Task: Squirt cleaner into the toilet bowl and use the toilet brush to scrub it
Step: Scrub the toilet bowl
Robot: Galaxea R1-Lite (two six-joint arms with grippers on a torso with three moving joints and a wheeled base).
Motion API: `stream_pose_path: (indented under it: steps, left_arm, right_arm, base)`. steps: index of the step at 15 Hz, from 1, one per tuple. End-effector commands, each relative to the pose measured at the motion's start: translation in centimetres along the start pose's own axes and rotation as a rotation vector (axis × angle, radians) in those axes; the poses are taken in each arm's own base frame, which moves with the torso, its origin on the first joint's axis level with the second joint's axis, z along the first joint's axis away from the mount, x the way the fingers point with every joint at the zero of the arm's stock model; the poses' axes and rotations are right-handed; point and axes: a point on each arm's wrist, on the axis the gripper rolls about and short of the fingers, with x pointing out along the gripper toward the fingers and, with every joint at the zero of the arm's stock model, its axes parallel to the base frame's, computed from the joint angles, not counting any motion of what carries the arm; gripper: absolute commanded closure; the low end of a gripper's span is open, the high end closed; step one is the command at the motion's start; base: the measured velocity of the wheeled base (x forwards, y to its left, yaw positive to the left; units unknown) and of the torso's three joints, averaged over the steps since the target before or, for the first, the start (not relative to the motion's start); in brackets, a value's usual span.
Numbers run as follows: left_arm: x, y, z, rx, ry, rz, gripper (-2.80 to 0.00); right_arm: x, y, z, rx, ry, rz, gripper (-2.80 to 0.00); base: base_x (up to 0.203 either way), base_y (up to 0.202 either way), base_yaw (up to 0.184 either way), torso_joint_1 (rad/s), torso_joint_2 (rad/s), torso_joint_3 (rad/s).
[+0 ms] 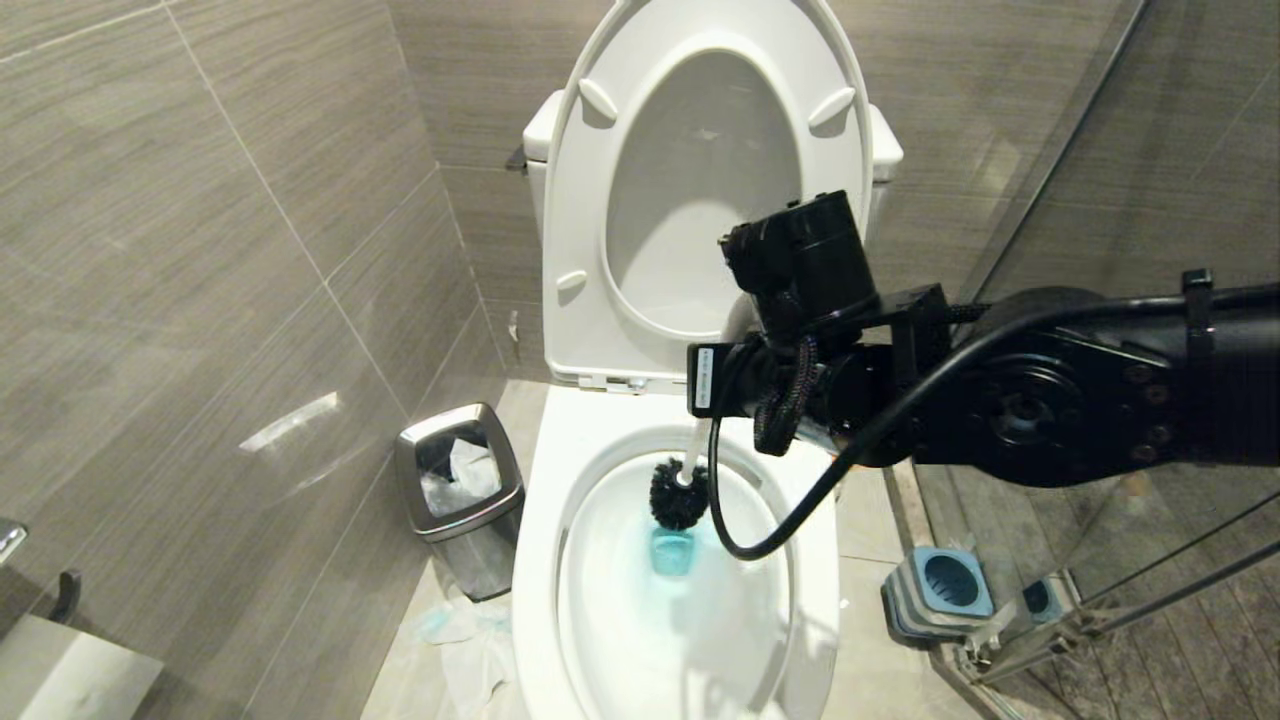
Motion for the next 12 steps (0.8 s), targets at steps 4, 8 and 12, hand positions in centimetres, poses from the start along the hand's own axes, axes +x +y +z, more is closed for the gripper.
stream_pose_path:
  steps: [4, 8, 12]
  left_arm:
    - [0.0, 0.0, 0.0, 0.0, 0.0, 0.0, 0.0]
    - [0.0, 0.0, 0.0, 0.0, 0.0, 0.0, 0.0]
    - [0.0, 0.0, 0.0, 0.0, 0.0, 0.0, 0.0]
  right_arm:
    - [4.9, 1.3, -1.3, -0.007, 0.018, -0.032, 0.0]
    - [7.5, 1.9, -1.4, 0.002, 0.006, -0.045, 0.0]
    - [9.3, 2.8, -1.7, 0.007, -0.021, -0.062, 0.0]
  base:
    - [0.0, 0.0, 0.0, 0.0, 0.0, 0.0]
    - [0.0, 0.0, 0.0, 0.0, 0.0, 0.0]
    - [0.0, 0.0, 0.0, 0.0, 0.0, 0.0]
